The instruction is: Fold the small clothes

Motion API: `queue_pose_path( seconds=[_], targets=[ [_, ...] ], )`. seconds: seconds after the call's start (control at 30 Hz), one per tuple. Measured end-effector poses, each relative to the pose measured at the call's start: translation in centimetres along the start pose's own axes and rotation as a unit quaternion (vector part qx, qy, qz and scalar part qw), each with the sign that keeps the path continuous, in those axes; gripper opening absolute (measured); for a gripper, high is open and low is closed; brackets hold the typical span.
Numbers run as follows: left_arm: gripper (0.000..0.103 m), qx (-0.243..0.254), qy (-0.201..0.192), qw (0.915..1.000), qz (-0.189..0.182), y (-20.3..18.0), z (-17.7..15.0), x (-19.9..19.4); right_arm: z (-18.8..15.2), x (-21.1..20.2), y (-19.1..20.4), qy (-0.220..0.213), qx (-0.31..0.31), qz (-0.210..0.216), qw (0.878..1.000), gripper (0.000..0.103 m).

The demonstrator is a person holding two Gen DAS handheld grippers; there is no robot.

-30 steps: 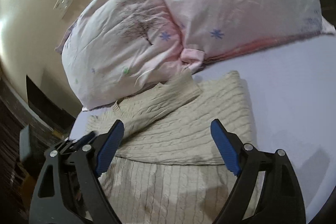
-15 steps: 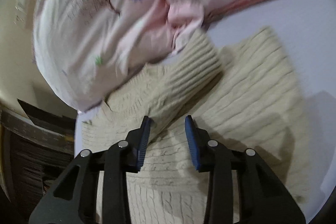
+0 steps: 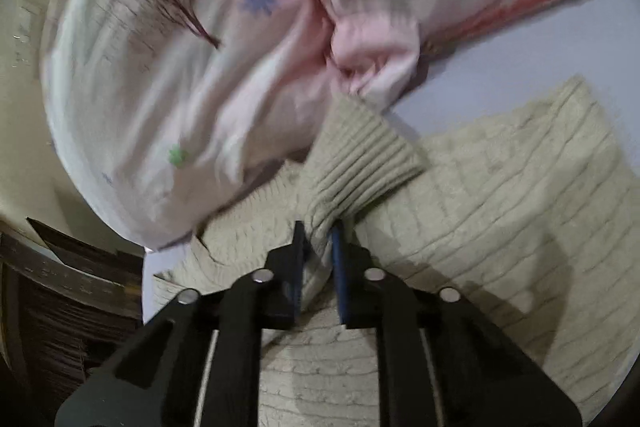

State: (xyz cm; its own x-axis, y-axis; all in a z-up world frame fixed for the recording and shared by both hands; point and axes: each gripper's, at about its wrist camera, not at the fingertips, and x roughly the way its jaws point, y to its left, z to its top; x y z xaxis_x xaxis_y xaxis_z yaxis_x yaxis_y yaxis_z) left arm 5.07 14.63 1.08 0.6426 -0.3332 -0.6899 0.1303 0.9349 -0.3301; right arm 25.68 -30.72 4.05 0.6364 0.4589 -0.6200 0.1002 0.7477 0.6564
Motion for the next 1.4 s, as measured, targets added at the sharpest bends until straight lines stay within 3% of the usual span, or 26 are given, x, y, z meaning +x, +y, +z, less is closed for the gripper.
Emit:
queue_pose_path(
  seconds=[0.17,0.3,0.4,0.53,0.7,0.77,0.83,0.9,1.03,1.17,1.2,1.23,1.27,1.33,1.4],
  targets=[
    [0.067,-0.001,0.006,0.9996,-0.029,0.3,-0.7,-0.2,-2.7,-7.8,2.5,-0.077,-0.071,-0.023,0.994,0.011],
    [0.067,-0.003,0.004,0.9989,-0.047,0.4,-1.1,-0.6,-5.7,-10.5,0.1,-0.049,-0.058,-0.068,0.995,0.012],
    [0.067,-0.013,0.006,0.9978,-0.065,0.6,-1.6,-1.0,-7.4,-11.5,-2.1,-0.023,-0.028,-0.084,0.996,0.024],
    [0.066,-0.024,0.007,0.9959,-0.087,0.8,-2.7,-2.0,-9.2,-15.6,-3.5,-0.053,-0.030,-0.105,0.993,0.055],
    [0.066,-0.043,0.004,0.9901,-0.134,1.1,-5.1,-3.7,-12.0,-19.1,-7.5,-0.015,-0.017,-0.118,0.993,0.056],
    [0.059,-0.045,0.004,0.9885,-0.144,1.0,-5.9,-4.3,-13.3,-20.0,-8.3,-0.011,-0.013,-0.097,0.995,0.053],
    [0.054,-0.042,0.008,0.9878,-0.149,0.7,-6.6,-4.7,-14.7,-20.8,-8.8,0.012,-0.008,-0.059,0.998,0.043],
    [0.050,-0.051,0.015,0.9841,-0.170,0.5,-7.6,-5.0,-16.4,-21.1,-9.2,0.043,-0.001,-0.007,0.999,0.042],
    [0.037,-0.082,0.020,0.9765,-0.198,0.8,-9.2,-5.5,-19.2,-22.7,-9.9,0.082,-0.019,0.054,0.995,0.041],
    [0.022,-0.089,0.032,0.9743,-0.204,0.2,-10.1,-5.6,-21.0,-23.7,-10.5,0.120,-0.031,0.088,0.988,0.036],
    [0.017,-0.086,0.039,0.9748,-0.202,-0.1,-10.2,-5.4,-21.4,-23.8,-10.4,0.129,-0.036,0.089,0.987,0.029],
    [0.009,-0.083,0.049,0.9747,-0.202,-0.3,-10.3,-5.3,-21.9,-23.5,-10.2,0.148,-0.042,0.093,0.984,0.013],
    [0.008,-0.080,0.055,0.9745,-0.202,-0.6,-10.2,-5.1,-22.1,-23.2,-10.1,0.157,-0.043,0.096,0.982,0.007],
    [0.007,-0.074,0.053,0.9741,-0.207,-0.9,-9.4,-5.2,-21.6,-22.9,-9.3,0.155,-0.043,0.117,0.980,0.007],
    [0.007,-0.065,0.032,0.9744,-0.213,-1.1,-7.1,-6.1,-19.7,-23.4,-8.0,0.119,-0.046,0.144,0.981,0.007]
  ],
)
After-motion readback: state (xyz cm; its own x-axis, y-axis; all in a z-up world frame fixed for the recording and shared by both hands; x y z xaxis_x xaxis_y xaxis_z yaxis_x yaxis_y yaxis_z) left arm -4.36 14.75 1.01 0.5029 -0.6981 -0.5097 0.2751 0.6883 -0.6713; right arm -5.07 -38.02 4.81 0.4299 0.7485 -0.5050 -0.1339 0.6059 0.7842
